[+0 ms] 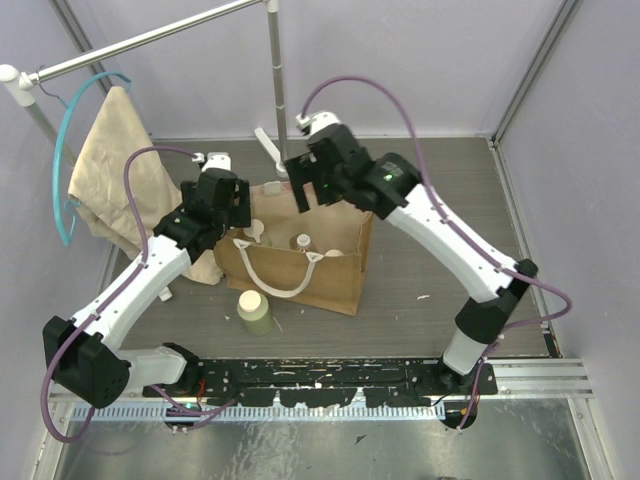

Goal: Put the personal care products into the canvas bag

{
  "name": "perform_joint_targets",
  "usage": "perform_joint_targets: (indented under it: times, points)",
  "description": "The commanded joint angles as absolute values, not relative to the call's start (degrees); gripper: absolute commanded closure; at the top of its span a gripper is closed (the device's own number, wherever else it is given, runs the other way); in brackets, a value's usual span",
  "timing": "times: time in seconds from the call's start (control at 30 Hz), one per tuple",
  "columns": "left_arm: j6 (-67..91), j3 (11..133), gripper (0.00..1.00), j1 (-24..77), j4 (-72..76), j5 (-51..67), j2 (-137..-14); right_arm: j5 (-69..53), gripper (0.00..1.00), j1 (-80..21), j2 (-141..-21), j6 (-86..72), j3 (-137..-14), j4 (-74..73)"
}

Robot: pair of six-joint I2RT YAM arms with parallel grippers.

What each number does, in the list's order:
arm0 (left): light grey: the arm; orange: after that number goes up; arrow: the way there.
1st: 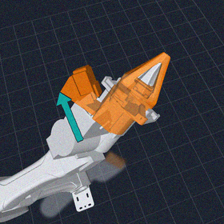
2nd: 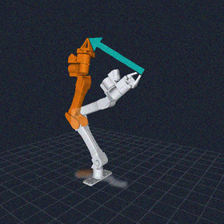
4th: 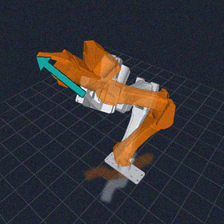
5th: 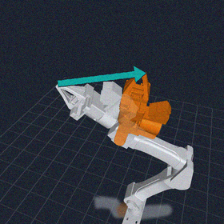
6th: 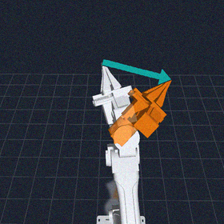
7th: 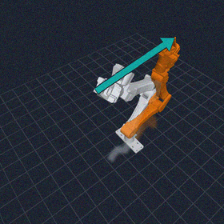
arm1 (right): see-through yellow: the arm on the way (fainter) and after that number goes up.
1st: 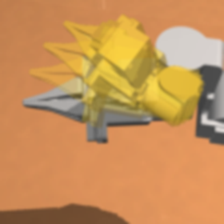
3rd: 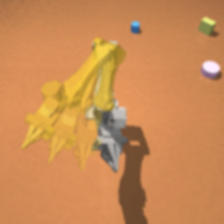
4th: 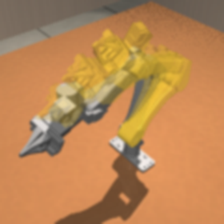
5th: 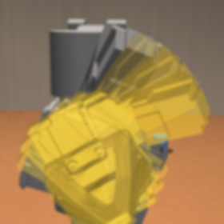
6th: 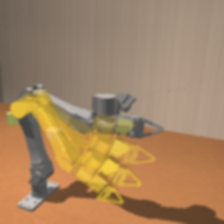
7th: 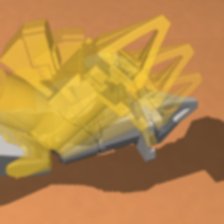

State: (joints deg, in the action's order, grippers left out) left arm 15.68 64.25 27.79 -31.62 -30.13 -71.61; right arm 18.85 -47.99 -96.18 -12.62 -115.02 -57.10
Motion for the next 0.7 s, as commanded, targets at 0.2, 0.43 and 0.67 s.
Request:
perform_joint_targets:
  times: [0.2,0.43,0.67]
  points:
    - [13.9,74.8,0.02,27.3,-36.6,-30.9,-64.3,22.1,0.0,-39.6,-91.1,-12.4,-104.7,-60.8]
    - [21.7,78.0,0.02,27.5,-53.4,-26.4,-56.3,17.7,0.0,-39.3,-91.1,-14.0,-97.7,-59.7]
    - [22.3,80.3,0.02,28.5,-72.8,-8.4,-56.8,19.2,0.0,-38.6,-94.8,-12.6,-99.2,-60.6]
